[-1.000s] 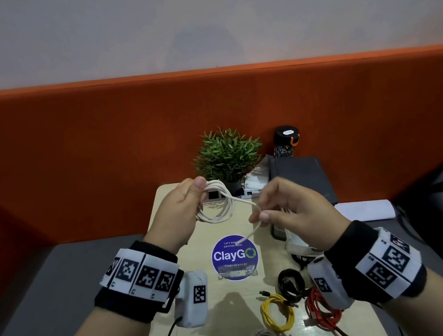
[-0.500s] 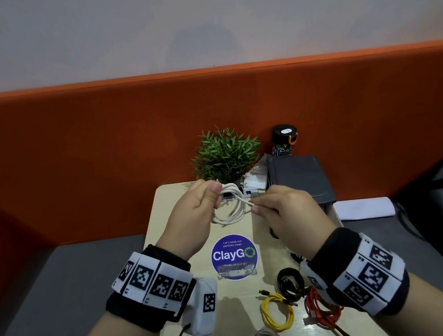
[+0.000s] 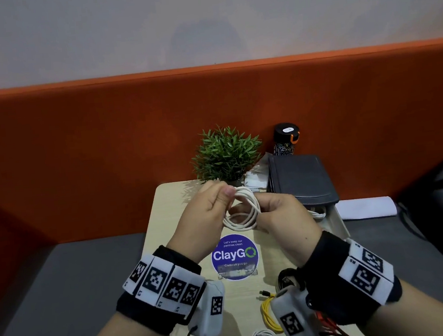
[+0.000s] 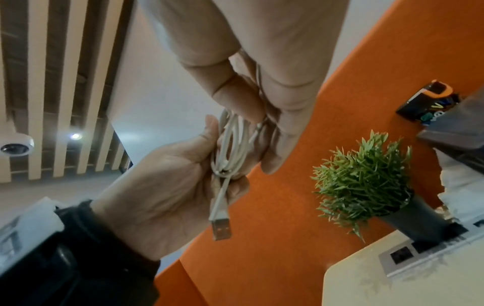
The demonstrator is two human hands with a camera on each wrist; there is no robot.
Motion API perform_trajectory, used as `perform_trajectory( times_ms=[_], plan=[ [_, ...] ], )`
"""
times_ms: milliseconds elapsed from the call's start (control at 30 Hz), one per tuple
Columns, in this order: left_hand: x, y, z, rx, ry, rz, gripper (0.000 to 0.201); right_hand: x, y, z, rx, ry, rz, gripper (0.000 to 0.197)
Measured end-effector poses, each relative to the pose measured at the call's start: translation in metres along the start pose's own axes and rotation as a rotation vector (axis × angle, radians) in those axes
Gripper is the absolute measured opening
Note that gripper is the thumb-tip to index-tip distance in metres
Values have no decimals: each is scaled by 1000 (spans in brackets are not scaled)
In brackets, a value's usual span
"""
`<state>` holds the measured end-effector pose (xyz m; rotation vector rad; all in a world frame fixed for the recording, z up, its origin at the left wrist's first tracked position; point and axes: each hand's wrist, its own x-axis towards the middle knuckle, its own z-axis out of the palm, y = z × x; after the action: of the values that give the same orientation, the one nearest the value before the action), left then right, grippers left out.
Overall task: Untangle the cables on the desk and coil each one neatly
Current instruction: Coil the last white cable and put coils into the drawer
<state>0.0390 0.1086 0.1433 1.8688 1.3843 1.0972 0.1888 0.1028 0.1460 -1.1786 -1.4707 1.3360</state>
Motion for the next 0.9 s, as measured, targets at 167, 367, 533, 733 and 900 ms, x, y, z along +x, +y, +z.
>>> perform_trajectory(
  times_ms=[167, 367, 533, 733, 900],
  plan=[
    [0, 3, -7, -49, 4, -34, 42, 5, 5, -6, 195, 98, 83, 21],
    [-2, -2, -8, -42, 77, -86, 39, -5, 1, -18, -613, 259, -251, 24],
    [-4, 2, -4, -44, 67, -109, 38, -6, 4, -18, -775, 215, -324, 25],
    [-2, -2, 1, -31, 78, -79, 37, -13, 8, -9, -550, 100, -143, 32],
    [-4, -2, 5, -18, 30, -49, 37, -7, 10, -2, -112, 131, 11, 15]
  ],
)
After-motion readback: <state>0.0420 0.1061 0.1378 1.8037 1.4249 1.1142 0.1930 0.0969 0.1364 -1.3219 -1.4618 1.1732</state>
